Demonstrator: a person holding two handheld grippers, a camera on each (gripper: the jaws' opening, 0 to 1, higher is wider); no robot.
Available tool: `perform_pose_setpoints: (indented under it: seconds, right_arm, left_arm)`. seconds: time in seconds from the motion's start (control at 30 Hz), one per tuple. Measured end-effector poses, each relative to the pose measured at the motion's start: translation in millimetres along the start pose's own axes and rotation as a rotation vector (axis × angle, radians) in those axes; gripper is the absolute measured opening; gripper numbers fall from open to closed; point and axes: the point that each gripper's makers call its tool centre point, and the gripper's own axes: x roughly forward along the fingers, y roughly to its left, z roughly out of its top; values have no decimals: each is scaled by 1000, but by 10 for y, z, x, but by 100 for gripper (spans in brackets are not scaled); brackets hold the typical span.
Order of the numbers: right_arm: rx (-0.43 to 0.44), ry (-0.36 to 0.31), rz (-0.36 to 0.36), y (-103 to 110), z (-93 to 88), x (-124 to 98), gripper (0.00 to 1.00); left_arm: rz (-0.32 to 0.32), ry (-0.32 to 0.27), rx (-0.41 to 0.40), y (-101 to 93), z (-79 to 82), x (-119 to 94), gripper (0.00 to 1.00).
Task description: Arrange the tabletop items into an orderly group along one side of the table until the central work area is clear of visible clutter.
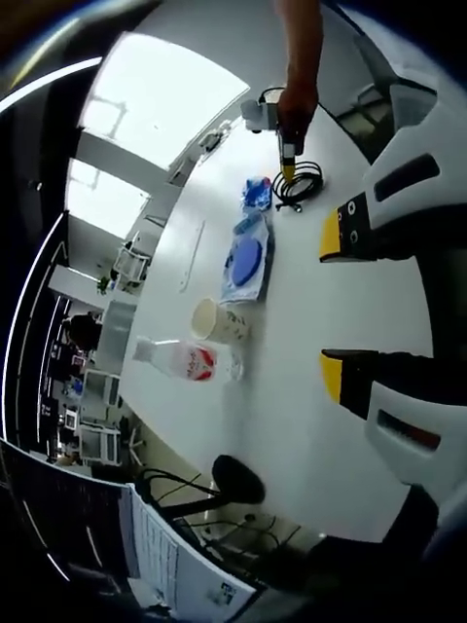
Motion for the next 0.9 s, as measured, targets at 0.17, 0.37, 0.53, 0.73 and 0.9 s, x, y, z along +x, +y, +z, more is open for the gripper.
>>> perform_pose_setpoints:
  seconds: [0.17,0.37,0.53,0.73,0.9]
  right_arm:
    - [-1,-3,-7,7,97,64,5]
    - [9,-5,-19,-38,182,104,4]
    - [14,6,1,-8,166,85,9]
    - [17,-4,2,-16,149,13,12]
    - [-22,-9,5,21,177,-81,15]
  left_arm:
    - [2,-10,-1,24,59,-10,34]
    - [1,-14,9,19,119,3,34]
    - [-6,-20,19,-26,181,50,34]
    - [-19,-20,29,-53,236,135,35]
    - [-29,-29,35,-88,348,208,35]
